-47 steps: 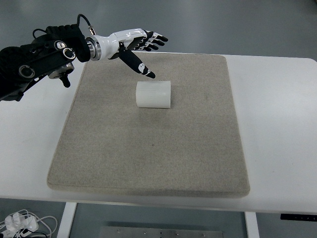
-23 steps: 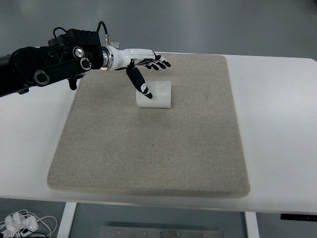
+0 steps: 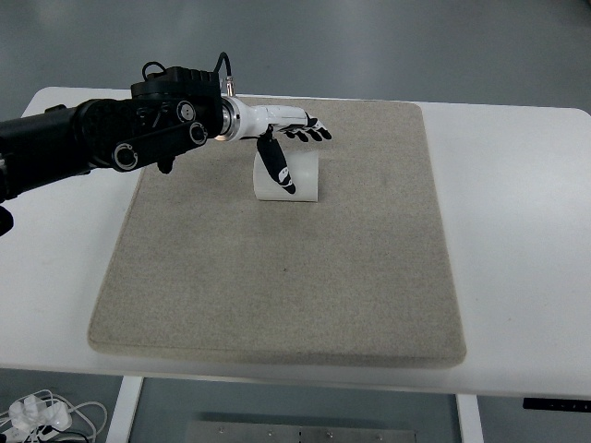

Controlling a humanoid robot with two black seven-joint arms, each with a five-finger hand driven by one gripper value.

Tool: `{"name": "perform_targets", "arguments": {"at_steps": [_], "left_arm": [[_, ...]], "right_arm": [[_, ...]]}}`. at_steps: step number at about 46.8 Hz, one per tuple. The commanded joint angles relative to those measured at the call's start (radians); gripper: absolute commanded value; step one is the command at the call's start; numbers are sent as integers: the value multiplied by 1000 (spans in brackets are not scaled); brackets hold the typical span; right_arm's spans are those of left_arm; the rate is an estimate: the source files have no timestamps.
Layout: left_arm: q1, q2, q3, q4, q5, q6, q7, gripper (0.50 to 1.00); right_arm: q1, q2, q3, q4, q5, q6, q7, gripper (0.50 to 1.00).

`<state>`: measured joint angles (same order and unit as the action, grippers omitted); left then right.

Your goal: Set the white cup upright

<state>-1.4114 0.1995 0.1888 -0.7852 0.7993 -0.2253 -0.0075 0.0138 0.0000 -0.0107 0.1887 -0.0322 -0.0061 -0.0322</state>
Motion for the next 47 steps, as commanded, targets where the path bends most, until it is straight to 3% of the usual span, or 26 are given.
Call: {"name": "perform_targets", "arguments": {"at_steps": [1, 29, 33, 36, 47], "left_arm": [[2, -9, 3, 12, 9, 0, 0, 1000], [12, -45, 21, 43, 18, -3, -2, 984], [12, -45, 21, 47, 20, -3, -2, 960], [12, -45, 21, 47, 20, -3, -2, 904], [14, -45, 21, 73, 24, -2, -3, 823]], "right_arm": [[0, 0, 0, 0, 0, 0, 0, 952], [0, 0, 0, 0, 0, 0, 0, 952], [0, 0, 0, 0, 0, 0, 0, 952], [0, 0, 0, 0, 0, 0, 0, 952], [0, 0, 0, 0, 0, 0, 0, 952]]}}
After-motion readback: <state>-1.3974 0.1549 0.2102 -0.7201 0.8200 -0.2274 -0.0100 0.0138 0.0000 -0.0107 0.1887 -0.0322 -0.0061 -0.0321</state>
